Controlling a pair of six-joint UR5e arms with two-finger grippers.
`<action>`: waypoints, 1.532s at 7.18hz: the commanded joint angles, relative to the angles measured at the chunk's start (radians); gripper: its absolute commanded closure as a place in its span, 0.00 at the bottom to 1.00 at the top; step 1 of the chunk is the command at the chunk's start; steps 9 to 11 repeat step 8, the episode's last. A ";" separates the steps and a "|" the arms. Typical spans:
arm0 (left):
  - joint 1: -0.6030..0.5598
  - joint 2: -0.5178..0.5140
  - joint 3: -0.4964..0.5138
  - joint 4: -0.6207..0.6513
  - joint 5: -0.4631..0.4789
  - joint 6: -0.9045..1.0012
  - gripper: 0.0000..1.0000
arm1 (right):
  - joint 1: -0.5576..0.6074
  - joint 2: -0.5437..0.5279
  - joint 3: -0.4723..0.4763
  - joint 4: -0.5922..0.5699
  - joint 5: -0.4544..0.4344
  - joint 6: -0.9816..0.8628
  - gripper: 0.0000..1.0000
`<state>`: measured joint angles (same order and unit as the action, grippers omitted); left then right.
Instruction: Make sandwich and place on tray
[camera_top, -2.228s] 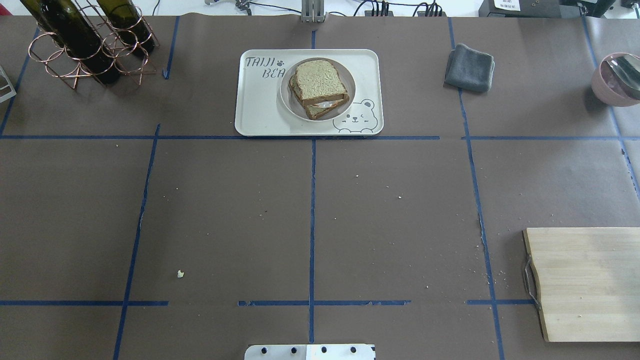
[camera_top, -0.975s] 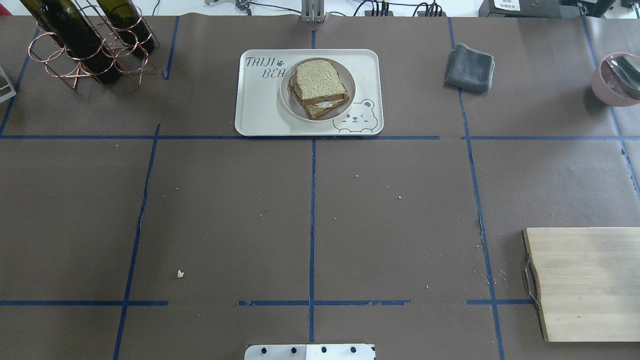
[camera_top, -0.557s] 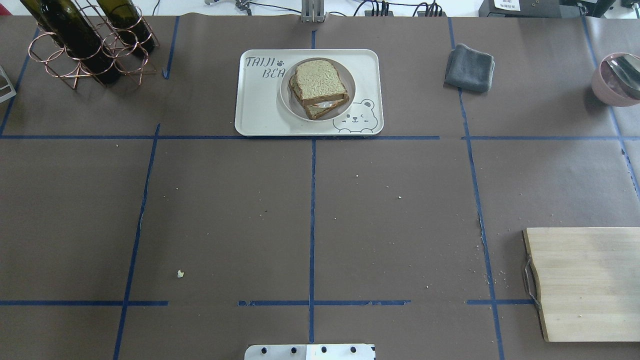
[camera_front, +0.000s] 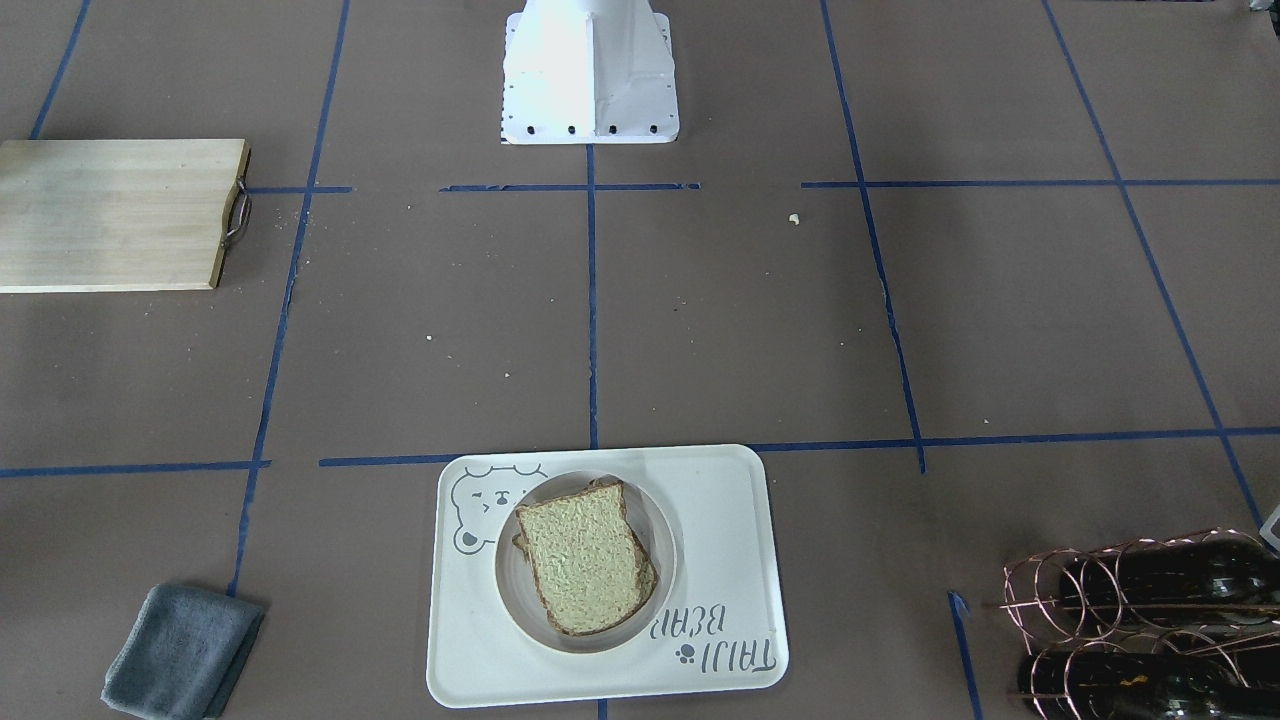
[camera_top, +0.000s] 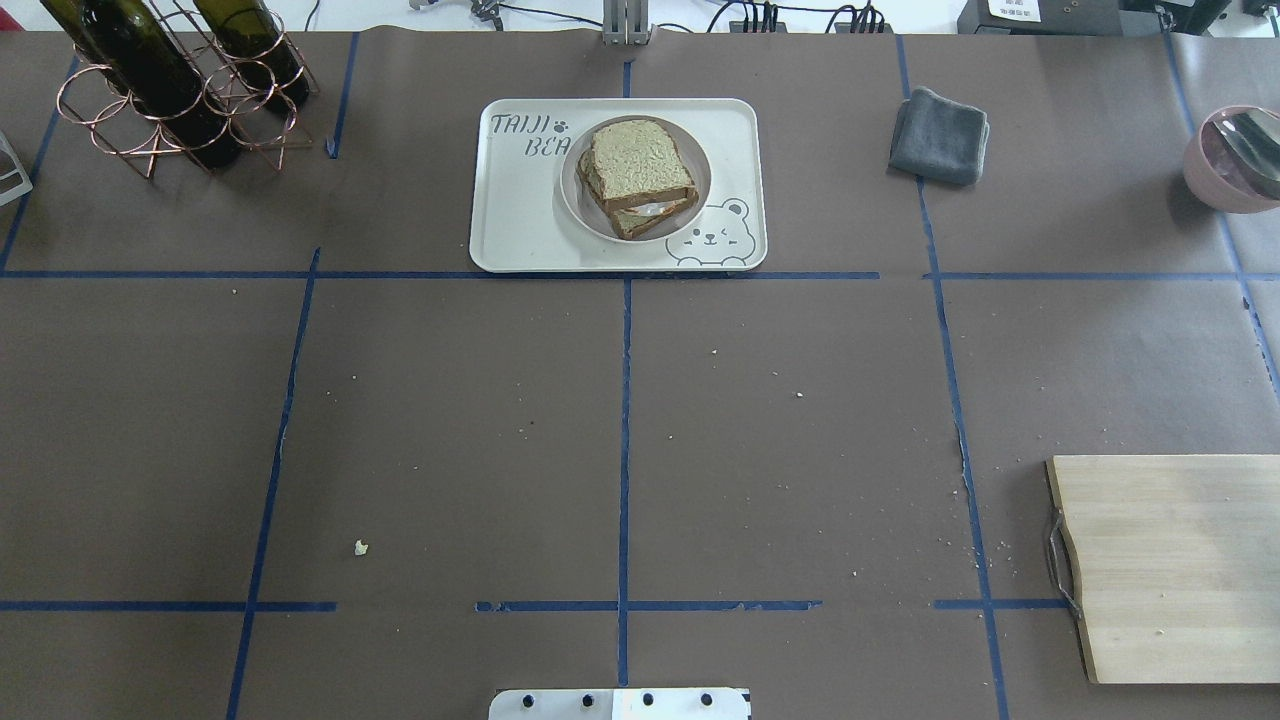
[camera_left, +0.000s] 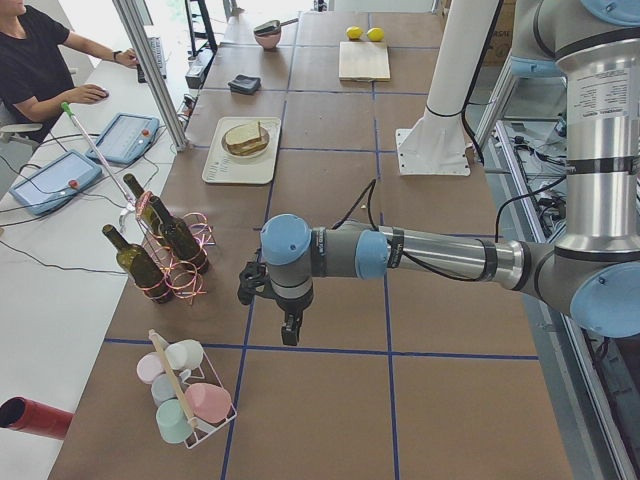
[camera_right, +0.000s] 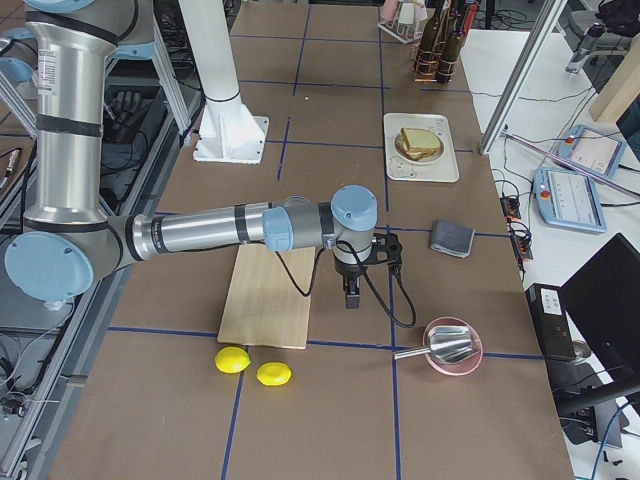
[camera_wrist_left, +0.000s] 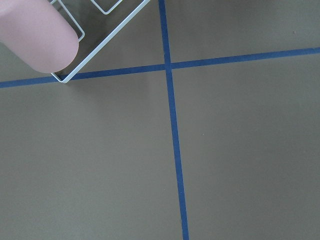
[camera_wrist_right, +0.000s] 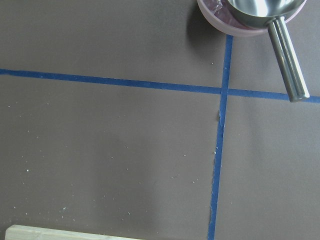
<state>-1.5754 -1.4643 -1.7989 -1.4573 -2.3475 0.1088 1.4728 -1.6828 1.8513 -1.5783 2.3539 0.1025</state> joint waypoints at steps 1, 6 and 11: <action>0.000 -0.001 -0.002 0.000 0.001 0.000 0.00 | 0.000 0.000 -0.001 0.000 0.001 0.002 0.00; 0.002 -0.011 0.003 0.003 0.005 -0.001 0.00 | 0.052 -0.020 -0.063 -0.003 0.010 -0.070 0.00; 0.000 -0.028 0.001 0.006 0.008 0.000 0.00 | 0.055 -0.006 -0.063 -0.002 -0.005 -0.080 0.00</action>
